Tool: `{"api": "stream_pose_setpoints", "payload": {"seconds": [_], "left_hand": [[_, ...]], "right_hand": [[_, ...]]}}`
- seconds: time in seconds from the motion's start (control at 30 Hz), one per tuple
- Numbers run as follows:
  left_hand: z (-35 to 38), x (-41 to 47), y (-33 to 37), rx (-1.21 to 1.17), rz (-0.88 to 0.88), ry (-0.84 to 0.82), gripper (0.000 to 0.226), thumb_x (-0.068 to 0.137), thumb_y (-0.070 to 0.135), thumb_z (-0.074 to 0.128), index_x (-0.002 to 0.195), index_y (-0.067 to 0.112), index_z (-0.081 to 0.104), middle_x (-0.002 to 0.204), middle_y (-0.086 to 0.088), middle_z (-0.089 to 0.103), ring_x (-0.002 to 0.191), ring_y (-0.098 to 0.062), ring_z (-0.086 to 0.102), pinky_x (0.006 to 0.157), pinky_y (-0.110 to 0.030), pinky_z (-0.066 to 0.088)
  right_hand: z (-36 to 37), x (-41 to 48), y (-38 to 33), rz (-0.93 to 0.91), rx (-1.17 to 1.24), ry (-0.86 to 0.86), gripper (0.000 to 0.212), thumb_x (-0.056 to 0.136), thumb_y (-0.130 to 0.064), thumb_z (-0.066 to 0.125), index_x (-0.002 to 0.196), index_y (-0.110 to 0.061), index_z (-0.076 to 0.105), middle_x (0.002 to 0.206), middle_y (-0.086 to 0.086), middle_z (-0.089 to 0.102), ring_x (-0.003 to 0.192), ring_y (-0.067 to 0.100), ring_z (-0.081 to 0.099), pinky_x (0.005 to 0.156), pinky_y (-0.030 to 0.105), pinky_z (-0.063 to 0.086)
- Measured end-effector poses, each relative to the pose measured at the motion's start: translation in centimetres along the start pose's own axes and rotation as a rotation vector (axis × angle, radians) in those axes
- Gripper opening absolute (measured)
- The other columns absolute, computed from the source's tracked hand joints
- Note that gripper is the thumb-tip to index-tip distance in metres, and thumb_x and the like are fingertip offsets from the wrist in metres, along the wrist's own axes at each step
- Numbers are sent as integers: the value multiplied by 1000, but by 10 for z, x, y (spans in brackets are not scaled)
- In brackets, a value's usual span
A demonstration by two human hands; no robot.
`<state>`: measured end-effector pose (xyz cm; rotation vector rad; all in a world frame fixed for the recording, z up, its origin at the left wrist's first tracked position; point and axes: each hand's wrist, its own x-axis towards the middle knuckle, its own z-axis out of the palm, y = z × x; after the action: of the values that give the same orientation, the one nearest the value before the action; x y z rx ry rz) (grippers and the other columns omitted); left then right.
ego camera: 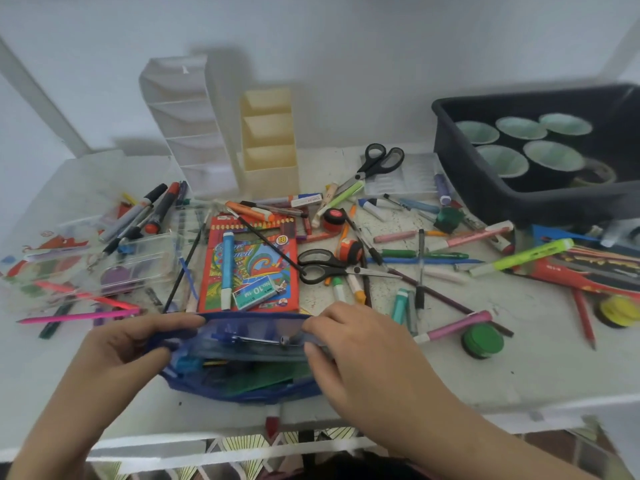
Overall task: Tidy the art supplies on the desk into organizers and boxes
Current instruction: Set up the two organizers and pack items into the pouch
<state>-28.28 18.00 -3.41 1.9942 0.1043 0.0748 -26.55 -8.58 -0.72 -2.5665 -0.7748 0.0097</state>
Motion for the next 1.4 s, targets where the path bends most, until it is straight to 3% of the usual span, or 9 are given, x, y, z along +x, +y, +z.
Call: {"api": "stream_pose_setpoints", "payload": {"seconds": [0.27,0.4,0.47,0.53,0.6,0.73,0.9,1.1,1.4], "left_hand": [[0,-3,-26,130,-51,62,36,69,23,59,102,30,72,97,11,73,93,-3,67,72,-9,51],[6,-5,-17,181,-38,122,35,75,43,58,106,32,71,98,18,71,90,5,64,67,-4,47],[13,-5,-8,103,-45,137,26,82,24,57,101,34,72,95,16,72,89,4,65,65,-5,48],[18,-3,-7,25,-69,143,54,80,-12,50,92,34,75,90,8,74,88,-3,68,65,-9,51],[24,-2,0,-23,-85,164,66,77,-23,44,84,35,77,87,4,74,88,-5,67,63,-10,51],[32,-3,10,-126,-93,251,63,79,-23,41,72,28,77,84,4,75,83,-5,67,63,-10,51],[37,-4,12,-133,-90,312,61,79,-21,42,70,29,77,85,4,74,87,-11,68,66,-11,51],[35,-5,9,-140,-99,305,61,81,-18,43,73,32,77,88,4,74,87,-10,67,62,-12,52],[37,-1,1,-152,-135,361,54,85,-12,45,71,28,77,87,-6,73,85,-19,66,65,-13,54]], "right_hand": [[1,-3,12,-117,81,186,29,91,-35,49,110,-17,62,119,5,55,107,21,50,89,31,41],[10,-6,9,-487,18,211,19,88,-27,55,99,-18,67,123,10,56,109,26,49,93,35,35],[17,-5,12,-585,-61,138,20,89,-29,52,100,-24,67,135,10,50,121,26,44,103,38,31],[23,-1,19,-604,-121,102,25,90,-31,51,110,-28,65,145,10,41,131,25,37,109,41,25],[24,4,26,-584,-136,106,34,89,-33,54,122,-29,60,148,11,37,133,26,35,110,43,25],[28,9,29,-596,-84,209,36,90,-29,55,126,-28,57,144,12,42,132,28,38,109,49,27],[50,-3,19,-880,-134,258,21,98,-26,43,93,-31,63,154,2,26,144,21,17,114,57,12],[69,9,25,-884,-342,219,31,92,-22,50,61,-28,51,157,7,13,146,30,4,109,68,0],[18,8,36,-702,-19,78,11,92,-31,54,92,-26,65,154,9,26,145,27,12,113,58,11]]}}
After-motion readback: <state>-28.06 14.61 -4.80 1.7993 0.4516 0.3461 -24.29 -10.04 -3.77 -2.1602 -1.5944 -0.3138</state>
